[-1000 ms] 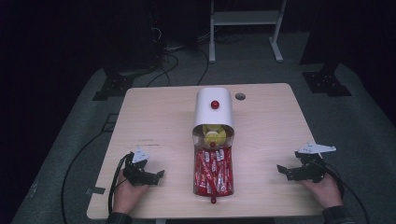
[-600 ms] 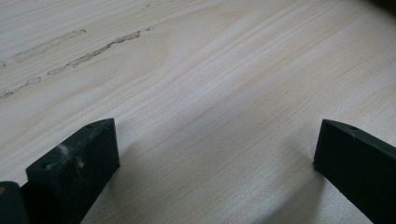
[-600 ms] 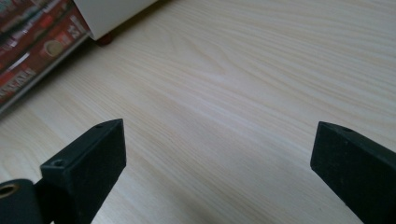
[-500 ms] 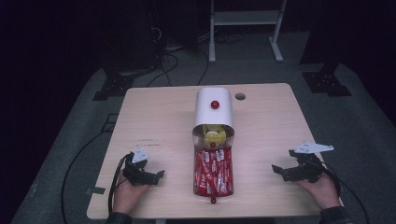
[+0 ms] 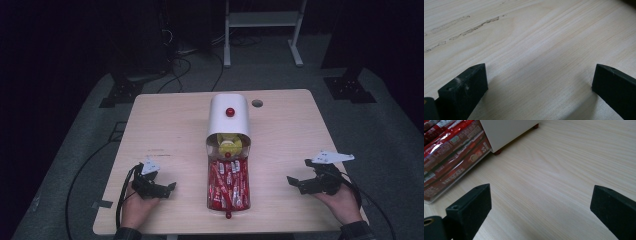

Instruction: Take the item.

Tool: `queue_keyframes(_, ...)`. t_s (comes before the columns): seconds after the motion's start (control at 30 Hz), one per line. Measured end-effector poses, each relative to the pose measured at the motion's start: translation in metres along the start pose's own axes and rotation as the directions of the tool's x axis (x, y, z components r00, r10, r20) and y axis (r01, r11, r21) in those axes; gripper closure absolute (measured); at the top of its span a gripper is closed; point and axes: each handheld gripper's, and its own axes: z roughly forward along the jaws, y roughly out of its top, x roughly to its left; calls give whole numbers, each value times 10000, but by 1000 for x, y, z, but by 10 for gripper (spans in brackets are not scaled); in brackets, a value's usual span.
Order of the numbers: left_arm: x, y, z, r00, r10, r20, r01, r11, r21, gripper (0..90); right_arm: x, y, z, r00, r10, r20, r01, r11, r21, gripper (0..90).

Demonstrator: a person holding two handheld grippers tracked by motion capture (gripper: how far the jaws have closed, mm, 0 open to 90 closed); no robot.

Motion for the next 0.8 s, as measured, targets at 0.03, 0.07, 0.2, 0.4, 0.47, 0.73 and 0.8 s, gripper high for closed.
queue_keyframes(0.03, 0, 0, 0, 10000, 0, 1, 0, 10000, 0, 0, 2, 2, 0, 10000, -64, -46, 64, 10000, -48, 29)
queue_keyframes(0.07, 0, 0, 0, 10000, 0, 1, 0, 10000, 0, 0, 3, 3, 0, 9999, -80, -74, 79, 9999, -70, 29)
queue_keyframes(0.2, 0, 0, 0, 10000, -1, 0, 1, 10000, -1, 0, 6, 6, 1, 9997, -109, -202, 107, 9999, -124, 29)
queue_keyframes(0.4, 0, 0, 0, 10000, -44, -1, 44, 10000, -37, 0, 13, 13, 3, 9990, -183, -418, 173, 9996, -238, 30)
queue_keyframes(0.47, 0, 0, 0, 10000, -40, -2, 40, 10000, -37, 0, 15, 14, 4, 9985, -233, -488, 220, 9994, -259, 29)
queue_keyframes(0.73, 0, 0, 0, 10000, 0, 1, 0, 10000, 0, 0, 23, 21, 7, 9966, -306, -760, 276, 9988, -403, 29)
queue_keyframes(0.8, 0, 0, 0, 10000, -1, -2, 1, 10000, -3, 0, 27, 24, 9, 9957, -383, -844, 352, 9987, -381, 29)
